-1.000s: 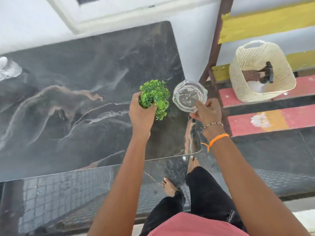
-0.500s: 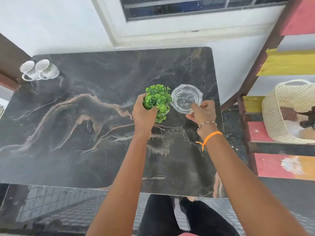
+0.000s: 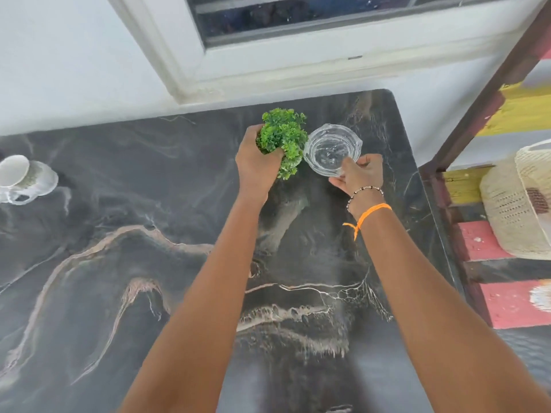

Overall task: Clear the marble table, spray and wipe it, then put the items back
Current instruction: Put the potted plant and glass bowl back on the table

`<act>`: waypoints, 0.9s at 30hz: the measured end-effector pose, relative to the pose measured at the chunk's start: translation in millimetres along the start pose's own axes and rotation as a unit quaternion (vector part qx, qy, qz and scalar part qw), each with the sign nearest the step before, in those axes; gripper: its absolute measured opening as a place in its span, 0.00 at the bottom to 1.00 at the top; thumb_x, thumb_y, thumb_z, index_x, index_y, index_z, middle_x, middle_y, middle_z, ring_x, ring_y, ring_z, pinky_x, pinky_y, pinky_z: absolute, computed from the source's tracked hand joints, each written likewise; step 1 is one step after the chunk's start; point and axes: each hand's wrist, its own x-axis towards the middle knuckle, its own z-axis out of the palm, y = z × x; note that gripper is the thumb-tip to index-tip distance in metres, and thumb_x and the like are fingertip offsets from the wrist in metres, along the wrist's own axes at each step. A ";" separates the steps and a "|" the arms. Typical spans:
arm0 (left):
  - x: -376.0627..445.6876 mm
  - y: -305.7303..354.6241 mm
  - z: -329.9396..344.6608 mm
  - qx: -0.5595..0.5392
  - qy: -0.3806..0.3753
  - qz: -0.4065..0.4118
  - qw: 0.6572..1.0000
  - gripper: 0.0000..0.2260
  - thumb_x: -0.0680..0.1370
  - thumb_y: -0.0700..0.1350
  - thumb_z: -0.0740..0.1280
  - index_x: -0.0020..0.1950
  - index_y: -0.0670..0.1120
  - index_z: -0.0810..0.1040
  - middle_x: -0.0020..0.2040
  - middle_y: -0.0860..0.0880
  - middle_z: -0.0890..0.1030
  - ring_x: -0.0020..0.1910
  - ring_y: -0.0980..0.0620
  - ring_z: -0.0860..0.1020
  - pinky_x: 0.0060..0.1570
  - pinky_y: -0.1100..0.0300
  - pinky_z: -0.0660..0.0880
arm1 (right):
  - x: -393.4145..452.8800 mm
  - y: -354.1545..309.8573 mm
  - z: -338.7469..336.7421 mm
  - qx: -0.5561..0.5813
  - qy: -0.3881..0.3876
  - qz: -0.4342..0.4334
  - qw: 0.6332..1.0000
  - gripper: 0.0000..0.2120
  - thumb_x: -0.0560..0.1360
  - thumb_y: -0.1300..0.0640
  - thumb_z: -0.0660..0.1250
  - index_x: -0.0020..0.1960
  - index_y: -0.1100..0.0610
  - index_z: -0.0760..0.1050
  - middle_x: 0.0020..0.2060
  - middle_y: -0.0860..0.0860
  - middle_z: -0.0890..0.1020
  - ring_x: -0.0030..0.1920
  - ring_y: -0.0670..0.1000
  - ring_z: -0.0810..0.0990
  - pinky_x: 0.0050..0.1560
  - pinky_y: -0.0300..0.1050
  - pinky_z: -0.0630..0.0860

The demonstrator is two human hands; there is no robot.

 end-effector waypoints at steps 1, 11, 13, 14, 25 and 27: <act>11.3 -0.2 1.7 0.000 -0.003 0.004 1.000 0.20 0.71 0.35 0.67 0.61 0.50 0.73 0.43 0.63 0.73 0.41 0.57 0.76 0.39 0.70 0.72 | 6.4 -0.2 7.0 -0.002 0.008 -0.002 1.000 0.14 0.73 0.63 0.64 0.38 0.52 0.60 0.46 0.59 0.72 0.33 0.50 0.72 0.32 0.41 0.80; 64.7 4.4 14.9 -0.003 -0.051 0.032 0.998 0.23 0.70 0.36 0.68 0.64 0.49 0.73 0.49 0.60 0.74 0.51 0.60 0.74 0.50 0.69 0.73 | 37.3 -8.2 38.2 0.050 0.038 0.012 0.998 0.13 0.74 0.63 0.63 0.39 0.52 0.60 0.51 0.61 0.73 0.40 0.56 0.76 0.38 0.47 0.81; 68.1 2.9 18.1 0.000 -0.060 0.041 0.997 0.23 0.70 0.37 0.69 0.64 0.49 0.72 0.55 0.57 0.74 0.57 0.56 0.73 0.57 0.62 0.71 | 38.9 -9.2 39.7 0.046 0.049 0.007 0.998 0.13 0.74 0.63 0.64 0.39 0.53 0.60 0.50 0.59 0.73 0.41 0.56 0.77 0.36 0.45 0.81; 70.2 2.6 20.0 -0.001 -0.061 0.045 0.997 0.24 0.71 0.36 0.69 0.65 0.49 0.72 0.56 0.56 0.74 0.58 0.56 0.72 0.59 0.62 0.70 | 39.8 -9.6 39.8 0.045 0.054 0.004 0.998 0.13 0.74 0.63 0.65 0.39 0.53 0.61 0.49 0.58 0.72 0.41 0.56 0.77 0.35 0.44 0.81; 81.6 6.3 31.3 -0.015 -0.091 0.036 0.995 0.26 0.72 0.38 0.70 0.67 0.52 0.70 0.65 0.51 0.73 0.61 0.55 0.71 0.44 0.76 0.71 | 45.2 -16.5 36.9 0.049 0.075 -0.005 0.996 0.13 0.74 0.64 0.65 0.40 0.54 0.62 0.46 0.55 0.72 0.44 0.56 0.77 0.31 0.41 0.81; 79.7 5.6 30.3 -0.019 -0.100 0.039 0.994 0.26 0.71 0.38 0.70 0.68 0.52 0.69 0.66 0.52 0.73 0.64 0.53 0.70 0.59 0.63 0.72 | 44.1 -15.8 35.7 0.040 0.072 -0.002 0.997 0.10 0.74 0.64 0.65 0.44 0.56 0.63 0.47 0.56 0.73 0.43 0.55 0.77 0.31 0.40 0.81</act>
